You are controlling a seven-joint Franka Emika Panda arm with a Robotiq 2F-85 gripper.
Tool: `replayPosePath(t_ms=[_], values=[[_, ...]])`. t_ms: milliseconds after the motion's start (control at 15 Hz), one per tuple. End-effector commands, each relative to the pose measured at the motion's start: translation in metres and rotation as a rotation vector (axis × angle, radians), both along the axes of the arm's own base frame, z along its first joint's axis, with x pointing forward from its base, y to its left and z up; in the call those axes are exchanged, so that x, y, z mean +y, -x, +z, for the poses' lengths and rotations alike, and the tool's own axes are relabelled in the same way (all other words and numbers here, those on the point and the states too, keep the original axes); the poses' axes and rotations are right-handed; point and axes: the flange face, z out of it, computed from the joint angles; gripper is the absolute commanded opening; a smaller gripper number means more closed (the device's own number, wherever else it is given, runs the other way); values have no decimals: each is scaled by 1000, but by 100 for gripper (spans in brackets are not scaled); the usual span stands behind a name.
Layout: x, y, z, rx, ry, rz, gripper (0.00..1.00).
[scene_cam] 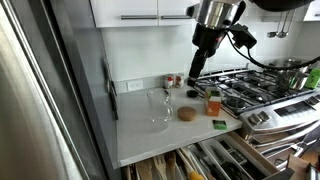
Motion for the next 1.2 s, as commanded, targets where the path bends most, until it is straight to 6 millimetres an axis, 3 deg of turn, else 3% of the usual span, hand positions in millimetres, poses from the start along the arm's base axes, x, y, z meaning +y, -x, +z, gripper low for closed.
replayPosePath(t_ms=[0,733,1133], values=[[0,0,1,1,1,0,100],[-2,-5,4,-33,43,14,100],[-36,-36,62,-144,235,311,100]])
